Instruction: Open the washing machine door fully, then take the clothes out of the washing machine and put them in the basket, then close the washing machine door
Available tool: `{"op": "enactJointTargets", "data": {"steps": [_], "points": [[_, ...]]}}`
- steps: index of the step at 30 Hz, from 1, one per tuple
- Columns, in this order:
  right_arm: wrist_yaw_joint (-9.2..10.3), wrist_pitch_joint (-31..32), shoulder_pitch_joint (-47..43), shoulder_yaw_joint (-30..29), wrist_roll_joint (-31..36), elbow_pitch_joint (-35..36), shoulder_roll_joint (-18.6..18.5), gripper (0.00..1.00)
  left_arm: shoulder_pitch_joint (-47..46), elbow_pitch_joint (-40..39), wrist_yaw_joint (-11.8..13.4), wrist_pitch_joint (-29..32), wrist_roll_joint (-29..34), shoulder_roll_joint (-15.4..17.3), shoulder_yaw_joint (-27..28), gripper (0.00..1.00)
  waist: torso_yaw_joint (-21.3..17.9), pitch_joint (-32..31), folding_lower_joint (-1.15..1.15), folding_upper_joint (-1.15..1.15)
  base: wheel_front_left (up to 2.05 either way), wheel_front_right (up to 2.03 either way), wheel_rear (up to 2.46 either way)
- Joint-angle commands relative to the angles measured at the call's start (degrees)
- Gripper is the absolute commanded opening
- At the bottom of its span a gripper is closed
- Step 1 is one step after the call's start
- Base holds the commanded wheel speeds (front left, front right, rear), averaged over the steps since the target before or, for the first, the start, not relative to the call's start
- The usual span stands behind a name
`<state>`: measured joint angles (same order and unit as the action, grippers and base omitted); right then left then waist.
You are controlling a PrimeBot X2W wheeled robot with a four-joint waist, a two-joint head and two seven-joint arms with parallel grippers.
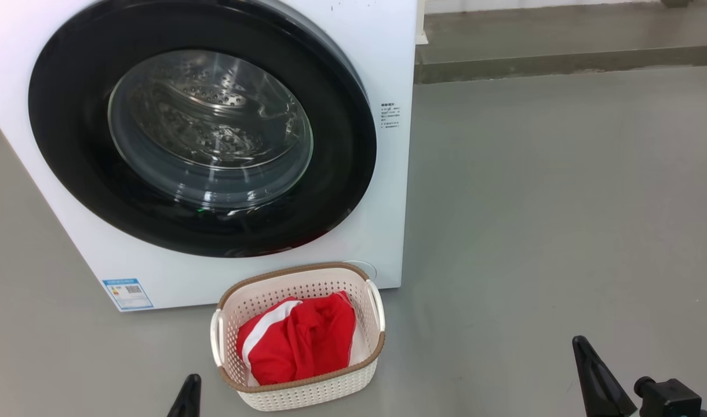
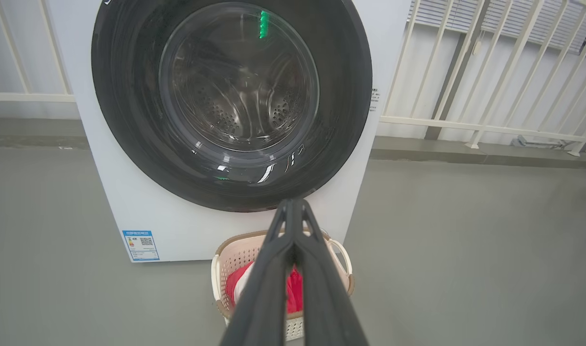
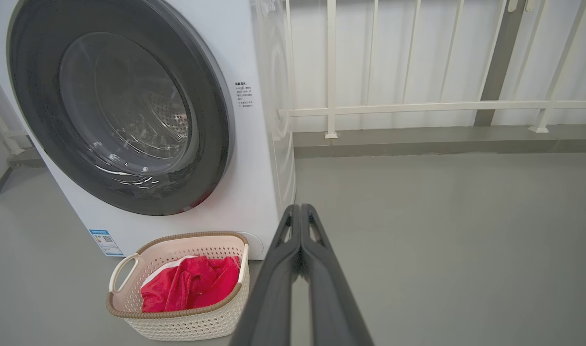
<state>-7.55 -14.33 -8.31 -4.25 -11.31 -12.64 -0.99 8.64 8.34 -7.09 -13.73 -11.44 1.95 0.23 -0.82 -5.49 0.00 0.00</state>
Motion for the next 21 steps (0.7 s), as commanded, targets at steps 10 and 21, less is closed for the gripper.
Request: {"op": "enactJointTargets", "data": {"steps": [10,21], "points": [[0.01,1.90,2.32,-0.27,-7.73,1.17,-0.36,0.00,-1.47,-0.63,-0.04,1.67,-7.46,0.30,0.81,0.00,0.07,0.51,0.00,0.00,0.00,0.00,0.00],[0.01,3.73,3.52,-0.45,-14.87,0.93,-0.51,0.00,-2.80,0.00,-0.07,3.48,-14.60,0.36,1.34,0.00,0.15,1.02,0.00,0.00,0.00,0.00,0.00]]}}
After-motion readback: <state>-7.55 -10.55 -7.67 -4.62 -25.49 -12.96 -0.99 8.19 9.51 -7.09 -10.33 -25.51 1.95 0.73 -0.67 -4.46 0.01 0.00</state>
